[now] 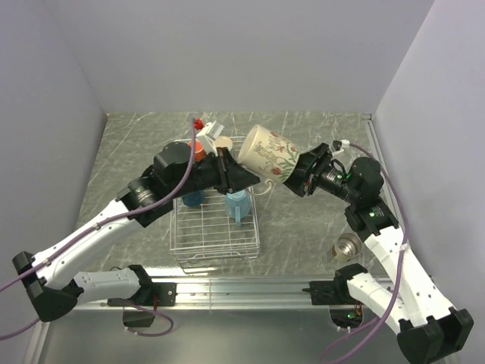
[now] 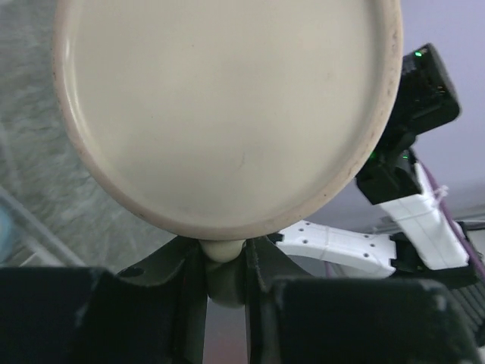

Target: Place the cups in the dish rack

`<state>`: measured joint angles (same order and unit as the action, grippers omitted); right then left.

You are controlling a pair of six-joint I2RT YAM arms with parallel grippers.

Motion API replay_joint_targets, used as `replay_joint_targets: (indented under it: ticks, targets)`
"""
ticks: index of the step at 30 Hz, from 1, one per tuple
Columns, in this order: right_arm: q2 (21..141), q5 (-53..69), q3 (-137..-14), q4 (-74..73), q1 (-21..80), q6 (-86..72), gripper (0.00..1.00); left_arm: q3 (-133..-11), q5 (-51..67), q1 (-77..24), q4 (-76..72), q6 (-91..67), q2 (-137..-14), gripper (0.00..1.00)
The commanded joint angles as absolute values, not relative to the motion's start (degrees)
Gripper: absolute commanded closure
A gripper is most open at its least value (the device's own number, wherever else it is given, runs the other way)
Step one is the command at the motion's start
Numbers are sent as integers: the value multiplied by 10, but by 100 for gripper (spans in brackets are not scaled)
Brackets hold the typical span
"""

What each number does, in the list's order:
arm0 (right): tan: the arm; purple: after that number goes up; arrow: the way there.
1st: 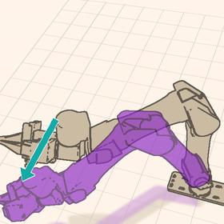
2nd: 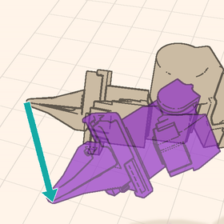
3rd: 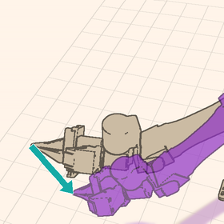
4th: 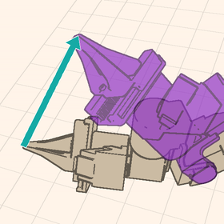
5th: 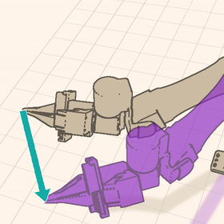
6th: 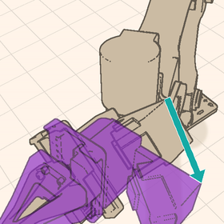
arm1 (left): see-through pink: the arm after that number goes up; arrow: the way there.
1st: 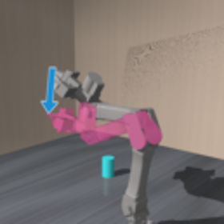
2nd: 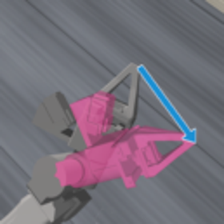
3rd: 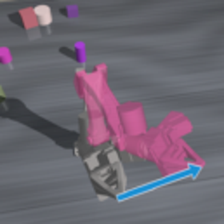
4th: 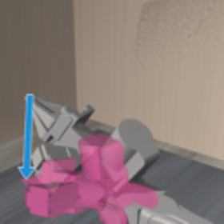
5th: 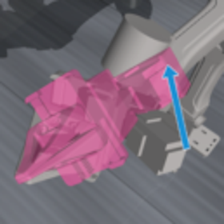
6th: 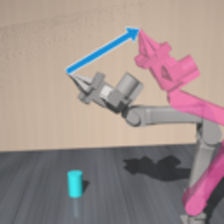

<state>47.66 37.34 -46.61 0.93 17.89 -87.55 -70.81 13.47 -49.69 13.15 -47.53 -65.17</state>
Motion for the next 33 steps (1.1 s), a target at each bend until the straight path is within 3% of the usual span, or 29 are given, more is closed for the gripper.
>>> replay_joint_targets:
  ticks: [1, 10, 17, 33]
  targets:
    - [444, 384, -499, -10, 175, -833, 33, -720, 62, -465, 162, -421, -588, 100]
    - [407, 395, -483, -126, 147, -753, 33, -775, -62, -426, 387, -329, -575, 100]
    - [386, 407, -454, -148, 132, -742, 34, -723, -141, -426, 460, -295, -522, 100]
    - [403, 409, -461, -170, 128, -716, 36, -547, -109, -428, 407, -287, -462, 100]
